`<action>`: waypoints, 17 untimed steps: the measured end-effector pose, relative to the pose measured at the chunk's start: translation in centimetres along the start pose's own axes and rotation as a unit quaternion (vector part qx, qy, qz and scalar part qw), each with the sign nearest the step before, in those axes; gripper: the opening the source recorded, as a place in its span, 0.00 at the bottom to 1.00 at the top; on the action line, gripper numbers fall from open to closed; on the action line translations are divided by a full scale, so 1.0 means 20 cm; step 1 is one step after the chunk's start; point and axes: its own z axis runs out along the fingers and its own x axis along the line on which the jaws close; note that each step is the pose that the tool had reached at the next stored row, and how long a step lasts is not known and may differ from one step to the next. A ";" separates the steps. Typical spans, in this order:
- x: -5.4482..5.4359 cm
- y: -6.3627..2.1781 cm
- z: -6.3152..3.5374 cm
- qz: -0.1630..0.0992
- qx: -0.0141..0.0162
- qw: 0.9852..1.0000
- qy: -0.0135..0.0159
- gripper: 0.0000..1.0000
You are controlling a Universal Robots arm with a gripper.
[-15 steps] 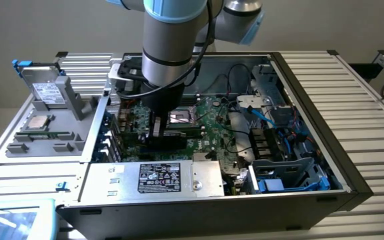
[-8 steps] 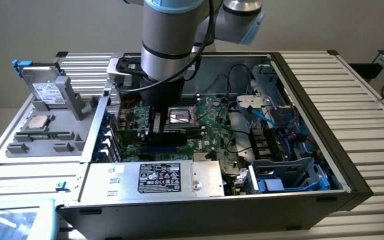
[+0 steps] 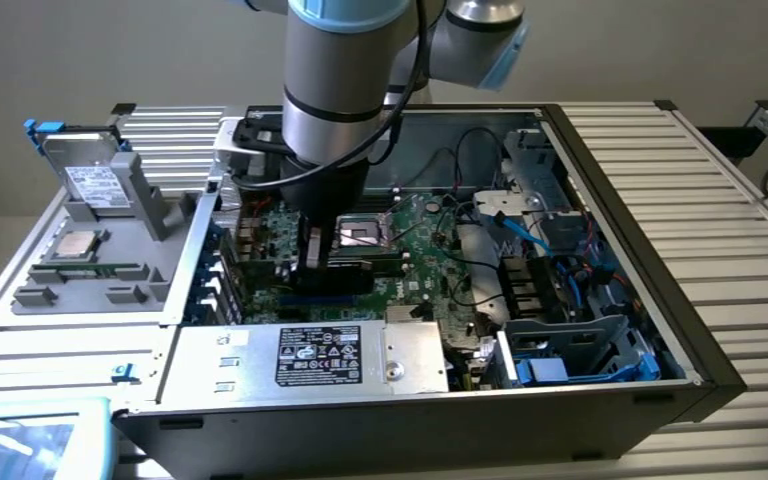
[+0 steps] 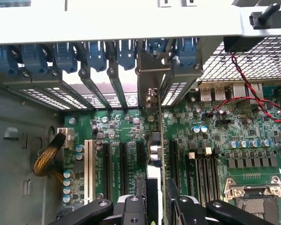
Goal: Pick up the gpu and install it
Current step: 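Insert the gpu into the slot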
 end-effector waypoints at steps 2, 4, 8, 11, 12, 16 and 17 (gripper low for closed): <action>0.00 0.000 0.000 0.000 0.000 1.000 0.000 0.27; 0.00 0.000 0.001 0.000 0.000 1.000 0.000 0.27; 0.00 -0.002 0.013 -0.001 0.000 1.000 0.000 0.27; 0.00 -0.004 0.023 -0.001 0.000 1.000 0.000 0.27; 0.00 -0.004 0.024 -0.001 0.000 1.000 0.000 0.27; 0.00 -0.005 0.029 -0.002 0.000 1.000 0.000 0.27; 0.00 -0.005 0.029 -0.002 0.000 1.000 0.000 0.27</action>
